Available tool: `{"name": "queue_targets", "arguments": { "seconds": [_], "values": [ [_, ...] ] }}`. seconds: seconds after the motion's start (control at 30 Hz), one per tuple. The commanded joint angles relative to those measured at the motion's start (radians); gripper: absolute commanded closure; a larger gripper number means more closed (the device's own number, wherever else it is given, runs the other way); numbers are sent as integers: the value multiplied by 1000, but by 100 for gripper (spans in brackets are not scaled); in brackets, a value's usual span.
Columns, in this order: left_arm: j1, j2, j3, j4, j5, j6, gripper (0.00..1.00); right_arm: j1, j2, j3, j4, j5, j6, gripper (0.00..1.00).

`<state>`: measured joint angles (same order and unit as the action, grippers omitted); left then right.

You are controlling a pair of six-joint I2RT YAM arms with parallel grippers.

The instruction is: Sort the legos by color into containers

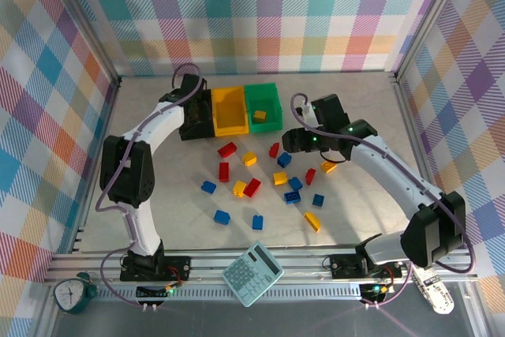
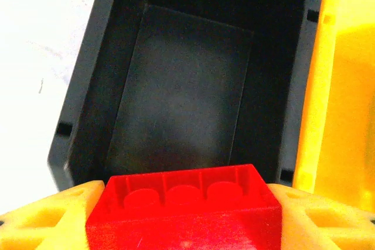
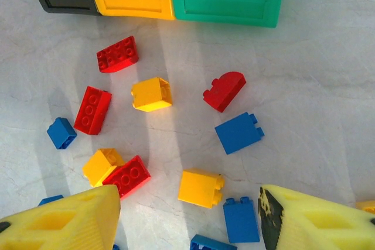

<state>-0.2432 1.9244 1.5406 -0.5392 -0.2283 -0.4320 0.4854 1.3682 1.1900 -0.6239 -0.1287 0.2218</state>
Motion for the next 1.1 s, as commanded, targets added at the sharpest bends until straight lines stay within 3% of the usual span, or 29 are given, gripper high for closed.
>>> {"name": "queue_targets", "arguments": {
  "seconds": [0.0,0.1,0.23,0.3,0.7,1.07],
  "values": [
    [22,36,82,13,-26,49,52,2,-46,-15,-26,-5,14,35],
    [33,61,112,11,-27,58,44,3,-65,-29,-31,1,19,35],
    [43,81,152,-18,-33,60,22,2,-72,-32,-39,8,20,35],
    [47,81,157,-21,-29,62,17,2,-72,-32,-39,8,22,34],
    [45,-87,36,-48,38,64,14,58,9,-33,1,-20,15,35],
    [-1,-407,-237,-119,80,4,12,219,294,77,98,8,-67,35]
  ]
}}
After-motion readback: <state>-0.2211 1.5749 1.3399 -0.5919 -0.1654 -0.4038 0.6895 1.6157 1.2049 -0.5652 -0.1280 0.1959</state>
